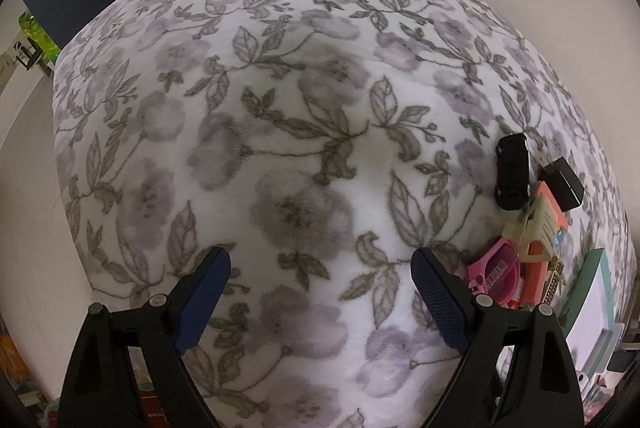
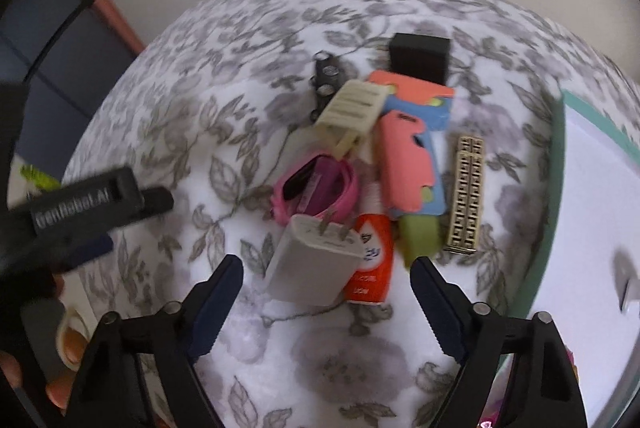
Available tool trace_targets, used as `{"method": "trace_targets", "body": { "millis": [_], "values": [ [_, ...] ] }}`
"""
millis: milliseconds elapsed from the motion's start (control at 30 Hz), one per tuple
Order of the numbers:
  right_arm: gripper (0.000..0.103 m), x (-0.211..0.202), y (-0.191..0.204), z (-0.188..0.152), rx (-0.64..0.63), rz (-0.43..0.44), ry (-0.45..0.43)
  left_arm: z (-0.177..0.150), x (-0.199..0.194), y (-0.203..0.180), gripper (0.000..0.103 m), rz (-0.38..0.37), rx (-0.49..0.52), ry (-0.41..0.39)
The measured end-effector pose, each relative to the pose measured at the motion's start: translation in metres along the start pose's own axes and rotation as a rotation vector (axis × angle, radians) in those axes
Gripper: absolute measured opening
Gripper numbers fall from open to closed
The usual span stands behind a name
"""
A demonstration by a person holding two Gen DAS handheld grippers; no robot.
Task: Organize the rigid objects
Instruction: 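Grasp the white charger plug with the right tool while the left tool grasps the pink watch band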
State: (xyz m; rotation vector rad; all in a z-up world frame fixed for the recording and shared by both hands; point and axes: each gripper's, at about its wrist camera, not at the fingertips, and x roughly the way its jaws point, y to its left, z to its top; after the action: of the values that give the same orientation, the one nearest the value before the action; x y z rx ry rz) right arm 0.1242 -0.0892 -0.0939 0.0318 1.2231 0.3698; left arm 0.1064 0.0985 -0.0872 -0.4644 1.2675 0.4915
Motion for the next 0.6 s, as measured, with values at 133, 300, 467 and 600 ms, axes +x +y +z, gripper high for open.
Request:
{"method": "trace_targets", "body": {
  "millis": [133, 300, 467, 600],
  "values": [
    [0.085, 0.005, 0.007, -0.002, -0.048, -0.024, 0.007, 0.000, 0.001, 0.004, 0.092, -0.002, -0.012, 0.003],
    [0.081, 0.015, 0.008, 0.000, -0.058, -0.059, 0.017, 0.000, 0.003, 0.003, 0.092, -0.005, -0.010, 0.007],
    [0.077, 0.016, 0.005, 0.001, -0.038, -0.062, -0.003, -0.001, 0.008, 0.000, 0.092, -0.011, -0.004, 0.020],
    [0.075, 0.013, 0.007, 0.003, -0.036, -0.059, -0.019, -0.003, 0.011, -0.004, 0.092, -0.025, 0.003, 0.029]
  ]
}}
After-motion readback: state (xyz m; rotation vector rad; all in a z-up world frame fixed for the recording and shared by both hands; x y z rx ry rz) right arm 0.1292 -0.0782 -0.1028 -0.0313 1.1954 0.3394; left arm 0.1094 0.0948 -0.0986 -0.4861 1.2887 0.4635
